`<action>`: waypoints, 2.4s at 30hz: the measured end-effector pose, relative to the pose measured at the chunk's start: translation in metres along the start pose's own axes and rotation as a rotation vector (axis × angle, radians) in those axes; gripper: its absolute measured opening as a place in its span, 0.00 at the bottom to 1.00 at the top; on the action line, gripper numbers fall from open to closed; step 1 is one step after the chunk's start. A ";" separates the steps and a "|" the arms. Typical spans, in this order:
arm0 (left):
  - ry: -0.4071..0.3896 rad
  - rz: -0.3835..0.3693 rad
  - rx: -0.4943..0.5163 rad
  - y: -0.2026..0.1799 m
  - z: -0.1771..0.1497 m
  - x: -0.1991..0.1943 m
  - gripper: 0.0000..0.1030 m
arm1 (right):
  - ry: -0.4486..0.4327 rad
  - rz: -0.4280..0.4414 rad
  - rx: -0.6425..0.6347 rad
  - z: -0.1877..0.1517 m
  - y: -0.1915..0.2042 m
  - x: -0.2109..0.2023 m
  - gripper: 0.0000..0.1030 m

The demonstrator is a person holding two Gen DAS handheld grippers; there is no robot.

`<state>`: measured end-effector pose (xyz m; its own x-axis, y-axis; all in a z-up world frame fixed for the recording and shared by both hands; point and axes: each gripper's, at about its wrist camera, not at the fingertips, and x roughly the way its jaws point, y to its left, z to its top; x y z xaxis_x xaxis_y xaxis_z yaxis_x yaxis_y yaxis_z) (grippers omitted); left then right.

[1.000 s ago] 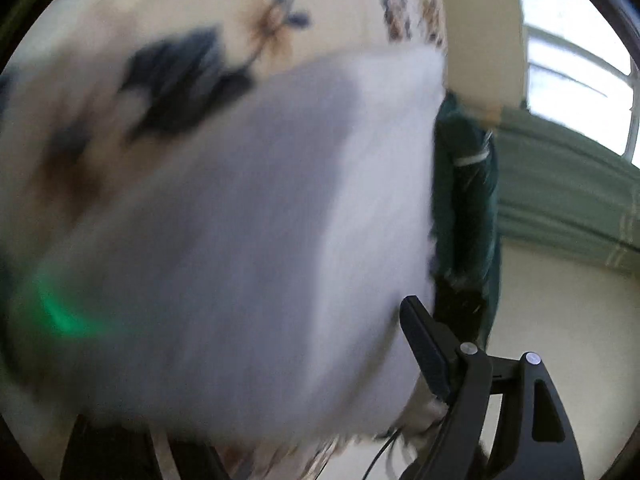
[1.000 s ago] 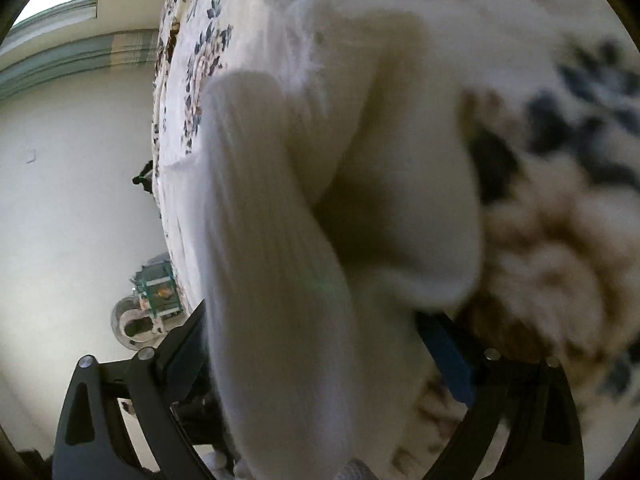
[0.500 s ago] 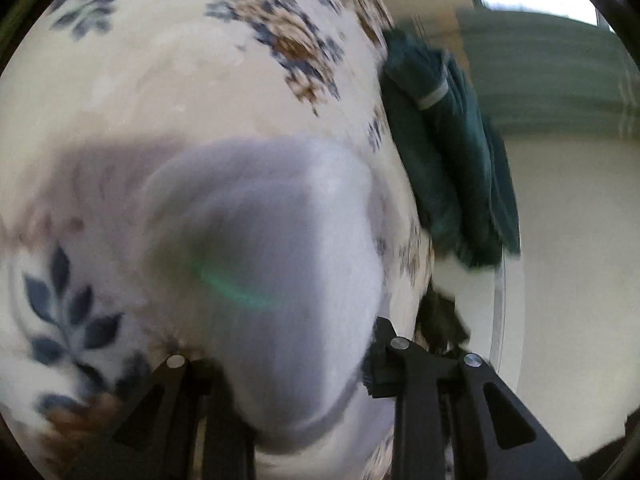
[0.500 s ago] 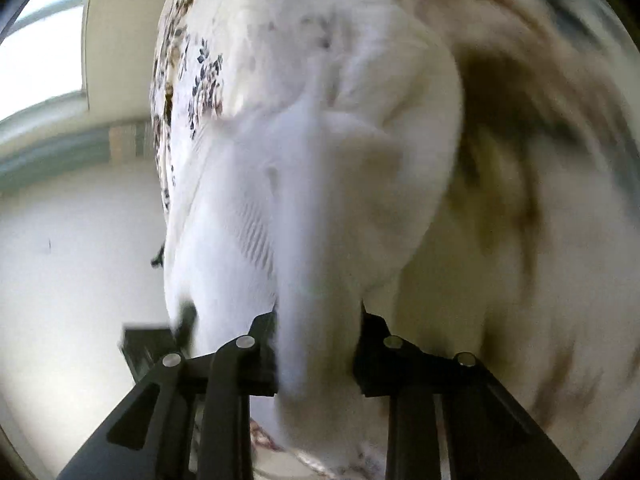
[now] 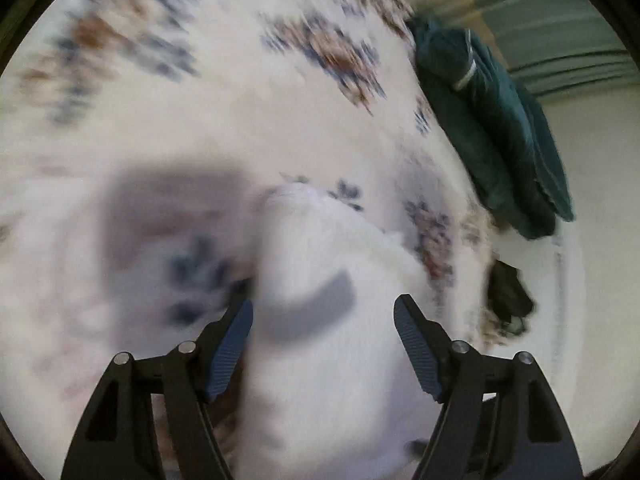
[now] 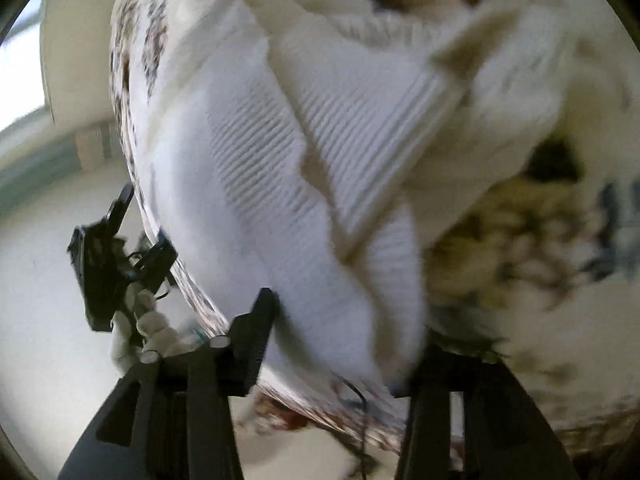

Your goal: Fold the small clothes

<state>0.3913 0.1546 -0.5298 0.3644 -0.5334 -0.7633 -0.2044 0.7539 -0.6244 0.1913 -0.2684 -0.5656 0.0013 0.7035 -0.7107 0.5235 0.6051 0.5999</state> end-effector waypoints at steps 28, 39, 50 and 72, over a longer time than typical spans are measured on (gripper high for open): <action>0.155 0.588 -0.091 0.038 -0.204 0.087 1.00 | 0.005 -0.309 -0.526 0.218 0.139 -0.018 0.59; 0.065 0.515 -0.220 0.038 -0.201 0.030 1.00 | -0.122 -0.259 -0.595 0.261 0.193 -0.042 0.04; -0.019 0.476 -0.211 -0.006 -0.191 -0.015 1.00 | 0.049 -0.426 -0.588 0.298 0.206 0.027 0.12; 0.029 0.405 -0.124 -0.053 -0.182 0.007 1.00 | -0.028 0.213 0.214 0.144 -0.063 -0.025 0.13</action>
<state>0.2397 0.0413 -0.5318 0.2073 -0.2157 -0.9542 -0.4337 0.8540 -0.2873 0.2808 -0.3781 -0.6386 0.1524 0.7937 -0.5889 0.6765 0.3506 0.6476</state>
